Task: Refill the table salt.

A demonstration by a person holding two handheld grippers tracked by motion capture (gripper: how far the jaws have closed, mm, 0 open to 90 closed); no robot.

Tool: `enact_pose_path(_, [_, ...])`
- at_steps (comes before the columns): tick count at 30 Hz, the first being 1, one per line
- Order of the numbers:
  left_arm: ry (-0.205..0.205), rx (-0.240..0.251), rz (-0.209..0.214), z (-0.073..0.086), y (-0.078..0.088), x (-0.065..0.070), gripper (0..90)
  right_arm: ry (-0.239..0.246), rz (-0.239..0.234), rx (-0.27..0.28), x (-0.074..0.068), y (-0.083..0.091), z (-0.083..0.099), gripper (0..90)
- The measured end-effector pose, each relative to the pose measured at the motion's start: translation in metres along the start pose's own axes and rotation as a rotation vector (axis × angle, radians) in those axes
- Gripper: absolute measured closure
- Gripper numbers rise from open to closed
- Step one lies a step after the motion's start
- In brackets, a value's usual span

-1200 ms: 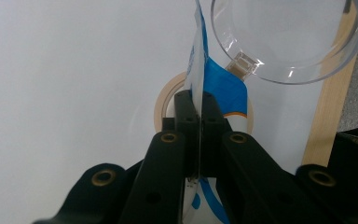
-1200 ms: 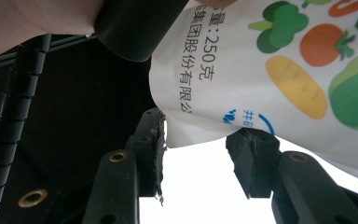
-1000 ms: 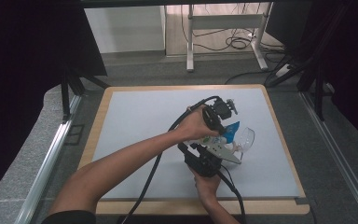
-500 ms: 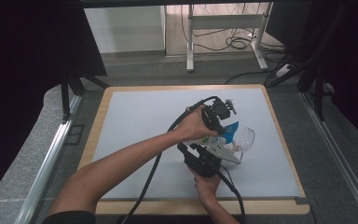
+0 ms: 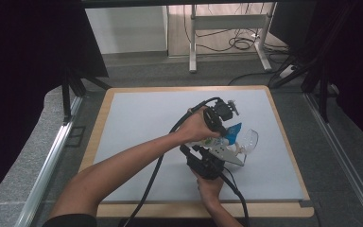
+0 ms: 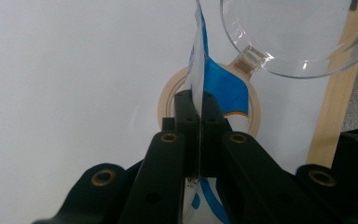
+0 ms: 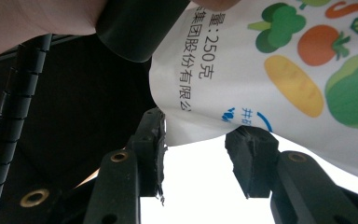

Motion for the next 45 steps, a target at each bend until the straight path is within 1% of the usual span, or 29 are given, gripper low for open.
enact_pose_path(14, [-0.003,0.002,-0.001,-0.0013,0.0016,0.0008,89.8,0.000,0.000,0.006,-0.0001,0.0008,-0.0019,58.4])
enact_pose_path(19, [-0.006,0.005,-0.003,-0.0021,0.0023,0.0008,89.9,-0.007,-0.003,0.008,-0.0011,0.0018,-0.0034,58.4])
enact_pose_path(21, [-0.005,0.005,-0.003,-0.0021,0.0026,0.0007,89.9,0.002,0.000,0.012,-0.0006,0.0017,-0.0037,58.4])
enact_pose_path(38, [-0.006,0.006,0.001,-0.0017,0.0026,0.0009,89.8,0.007,0.004,0.015,-0.0016,0.0016,-0.0034,58.4])
enact_pose_path(42, [-0.002,0.007,0.005,0.0002,0.0020,0.0006,89.8,0.011,0.005,0.014,-0.0017,0.0009,-0.0020,58.5])
enact_pose_path(45, [-0.006,0.007,0.007,0.0017,0.0013,-0.0011,89.8,0.013,0.005,0.011,-0.0022,0.0000,-0.0003,58.5])
Point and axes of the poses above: each handheld gripper's, and its own axes: y roughly backward along the jaws, z roughly out of its underside, x roughly to its right, the point moved 9 cm from there along -y, roughly forward along the jaws, and after that the axes turned 6 degrees about -x, right-handed, at the moved point
